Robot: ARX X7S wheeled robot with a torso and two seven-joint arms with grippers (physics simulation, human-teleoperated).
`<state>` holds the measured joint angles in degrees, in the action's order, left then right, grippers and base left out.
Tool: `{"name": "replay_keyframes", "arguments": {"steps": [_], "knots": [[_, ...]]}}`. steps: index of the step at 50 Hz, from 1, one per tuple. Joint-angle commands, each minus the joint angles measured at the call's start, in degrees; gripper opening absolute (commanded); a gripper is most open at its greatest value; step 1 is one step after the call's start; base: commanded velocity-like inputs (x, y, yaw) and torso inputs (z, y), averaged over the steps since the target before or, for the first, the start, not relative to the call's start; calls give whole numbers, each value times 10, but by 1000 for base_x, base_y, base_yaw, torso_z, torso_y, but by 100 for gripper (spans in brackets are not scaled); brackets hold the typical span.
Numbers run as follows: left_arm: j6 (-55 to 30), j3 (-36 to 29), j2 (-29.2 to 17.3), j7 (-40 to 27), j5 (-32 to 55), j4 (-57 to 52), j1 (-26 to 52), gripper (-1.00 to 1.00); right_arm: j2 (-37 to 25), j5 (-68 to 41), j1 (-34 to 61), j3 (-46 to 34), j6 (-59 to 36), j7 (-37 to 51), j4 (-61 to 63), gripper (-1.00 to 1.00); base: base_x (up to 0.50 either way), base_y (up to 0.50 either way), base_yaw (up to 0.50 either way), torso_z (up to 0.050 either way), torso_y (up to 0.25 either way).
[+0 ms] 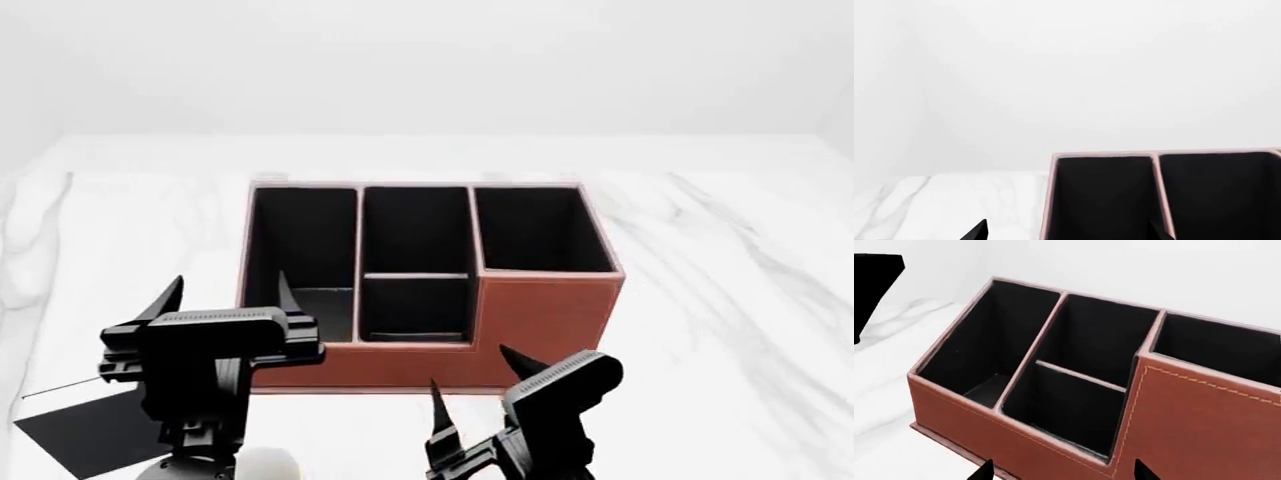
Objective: Pick up the yellow and white mug and place it to the right of the caddy.
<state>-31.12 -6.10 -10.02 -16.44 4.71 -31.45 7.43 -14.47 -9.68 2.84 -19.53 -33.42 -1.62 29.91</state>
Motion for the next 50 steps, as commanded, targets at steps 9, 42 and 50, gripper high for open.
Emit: {"name": "replay_keyframes", "arguments": {"steps": [9,42,50], "knots": [[0,0,-6,-10,5,-3,0,100,-14,21,-23,-86,2,-22,-11,100,0,0,0,0,0],[17,-2,-15,-15,21,14,2,100,-5,27,-8,-195,-12,-69,-9,100,0,0,0,0,0],[24,-1,-16,-16,24,20,2,100,5,23,0,-213,-17,-76,-11,100,0,0,0,0,0]]}}
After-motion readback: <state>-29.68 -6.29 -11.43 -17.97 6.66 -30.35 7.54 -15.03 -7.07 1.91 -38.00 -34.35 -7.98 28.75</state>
